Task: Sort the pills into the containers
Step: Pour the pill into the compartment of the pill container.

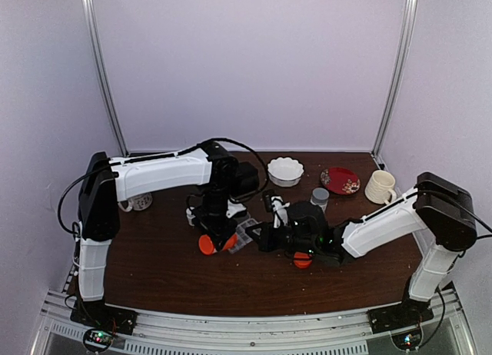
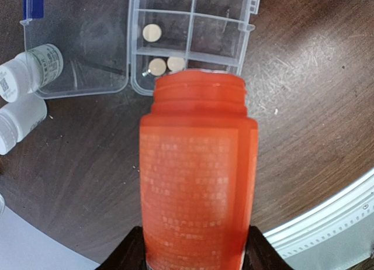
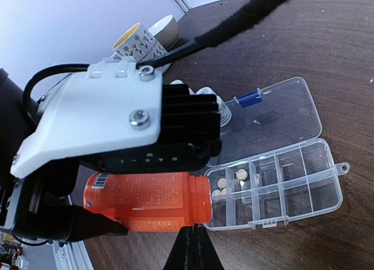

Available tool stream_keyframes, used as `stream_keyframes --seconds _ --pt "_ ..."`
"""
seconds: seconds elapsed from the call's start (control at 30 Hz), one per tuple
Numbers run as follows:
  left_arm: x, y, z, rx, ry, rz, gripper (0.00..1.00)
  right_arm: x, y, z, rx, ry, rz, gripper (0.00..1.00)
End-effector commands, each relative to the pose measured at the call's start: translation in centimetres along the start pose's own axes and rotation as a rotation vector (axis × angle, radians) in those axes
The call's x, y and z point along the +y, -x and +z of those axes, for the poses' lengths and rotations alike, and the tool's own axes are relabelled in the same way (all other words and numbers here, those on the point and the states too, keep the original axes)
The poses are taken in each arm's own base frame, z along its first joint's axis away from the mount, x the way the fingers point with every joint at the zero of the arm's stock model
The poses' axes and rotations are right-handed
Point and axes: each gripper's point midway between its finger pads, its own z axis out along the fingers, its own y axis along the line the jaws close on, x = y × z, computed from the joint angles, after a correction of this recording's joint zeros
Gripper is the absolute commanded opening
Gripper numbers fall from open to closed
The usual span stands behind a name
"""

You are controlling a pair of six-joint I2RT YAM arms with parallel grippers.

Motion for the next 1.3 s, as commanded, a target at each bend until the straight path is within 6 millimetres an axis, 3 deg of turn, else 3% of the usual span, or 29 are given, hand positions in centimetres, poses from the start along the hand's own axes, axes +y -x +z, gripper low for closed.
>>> stream_keyframes --seconds 0.0,0.33,0.67,0.93,1.17,1.27 --pt "0.0 -0.1 -0.5 -0.024 0.007 0.011 0.0 1.3 1.7 1.6 -0.066 0.028 0.039 0.0" --pt "0.0 0.0 -0.4 -0.027 0.004 0.016 0.0 1.1 1.0 4.4 -0.048 0.034 0.09 0.0" --pt "0.0 0.1 -0.4 -0.028 0.004 0.013 0.0 0.8 1.8 3.4 -0.101 0.028 0.105 0.0" --pt "0.3 0.7 -1.4 -0.054 0.005 0.007 0.0 1.9 -1.0 5.4 -0.013 0.074 0.116 0.0" --pt "0.4 0.5 -1.2 -0.043 0.008 0.006 0.0 1.0 2.0 3.0 -0.094 0.022 0.094 0.0" --pt "0.4 0.6 -1.3 -0.046 0.008 0.006 0.0 1.2 2.0 3.2 -0.093 0.033 0.098 0.0"
